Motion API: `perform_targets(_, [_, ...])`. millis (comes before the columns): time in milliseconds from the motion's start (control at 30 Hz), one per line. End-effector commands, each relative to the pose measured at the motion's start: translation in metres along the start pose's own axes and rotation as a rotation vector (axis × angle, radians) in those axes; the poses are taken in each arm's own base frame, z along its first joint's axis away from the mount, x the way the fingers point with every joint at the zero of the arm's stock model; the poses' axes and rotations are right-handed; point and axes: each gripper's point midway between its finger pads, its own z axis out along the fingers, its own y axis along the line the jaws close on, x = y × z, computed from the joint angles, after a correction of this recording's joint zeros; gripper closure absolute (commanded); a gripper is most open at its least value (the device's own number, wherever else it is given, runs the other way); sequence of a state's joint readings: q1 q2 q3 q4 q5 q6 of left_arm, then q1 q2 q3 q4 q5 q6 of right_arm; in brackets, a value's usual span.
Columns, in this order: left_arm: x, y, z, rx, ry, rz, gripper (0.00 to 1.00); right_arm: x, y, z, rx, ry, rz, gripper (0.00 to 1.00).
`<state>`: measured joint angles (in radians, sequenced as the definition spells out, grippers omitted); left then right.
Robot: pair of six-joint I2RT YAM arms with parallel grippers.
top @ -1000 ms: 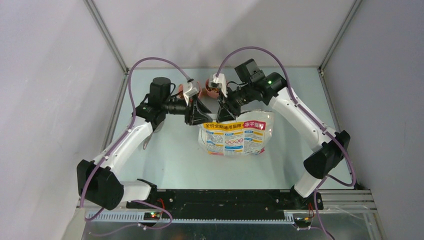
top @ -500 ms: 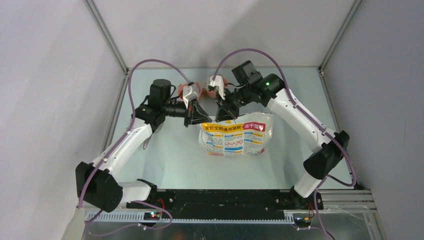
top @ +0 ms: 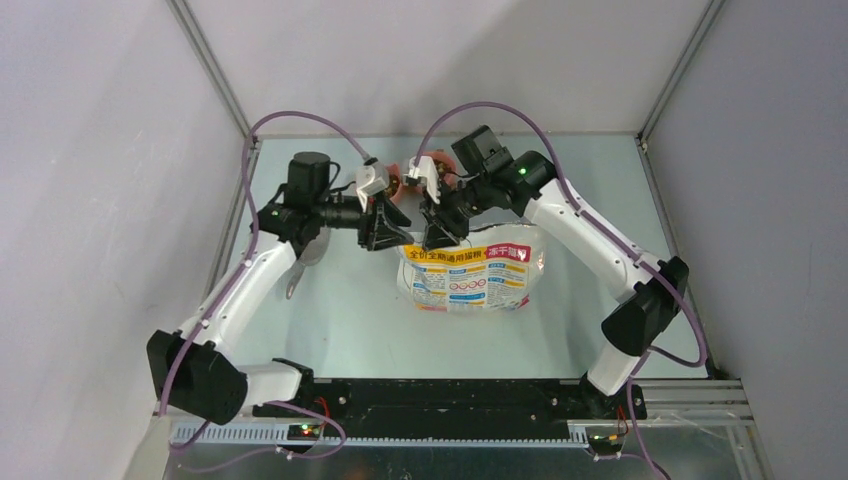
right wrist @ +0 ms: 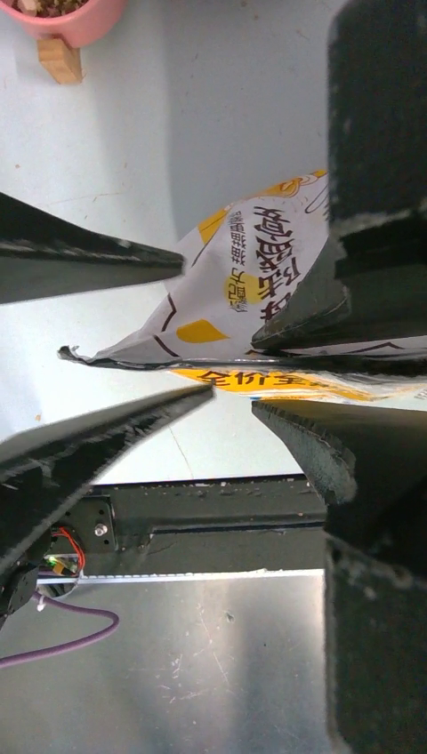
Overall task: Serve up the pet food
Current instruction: Close the pet food bag at the center of the board.
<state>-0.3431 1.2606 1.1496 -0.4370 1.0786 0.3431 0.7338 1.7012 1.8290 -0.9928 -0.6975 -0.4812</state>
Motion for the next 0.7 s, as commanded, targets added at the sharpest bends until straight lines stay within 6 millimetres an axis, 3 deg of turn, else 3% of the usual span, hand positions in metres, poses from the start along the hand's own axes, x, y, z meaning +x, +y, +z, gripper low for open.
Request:
perform_targets(0, [-0.009, -0.004, -0.022, -0.013, -0.013, 0.051, 0.48, -0.02, 0.01, 0.005, -0.059, -0.065, -0.028, 0.68])
perform_targets(233, [0.004, -0.006, -0.019, 0.036, -0.004, 0.013, 0.53, -0.027, 0.008, 0.012, -0.083, -0.099, -0.029, 0.69])
perform_targets(400, [-0.002, -0.003, -0.014, 0.064, -0.036, -0.005, 0.58, -0.031, 0.007, 0.015, -0.091, -0.114, -0.025, 0.7])
perform_targets(500, [-0.005, -0.003, -0.011, 0.08, -0.051, -0.002, 0.66, -0.032, 0.004, 0.018, -0.084, -0.117, -0.027, 0.72])
perform_targets(667, [-0.005, -0.005, -0.003, 0.101, -0.048, 0.015, 0.68, -0.03, 0.001, 0.019, -0.061, -0.105, -0.031, 0.85])
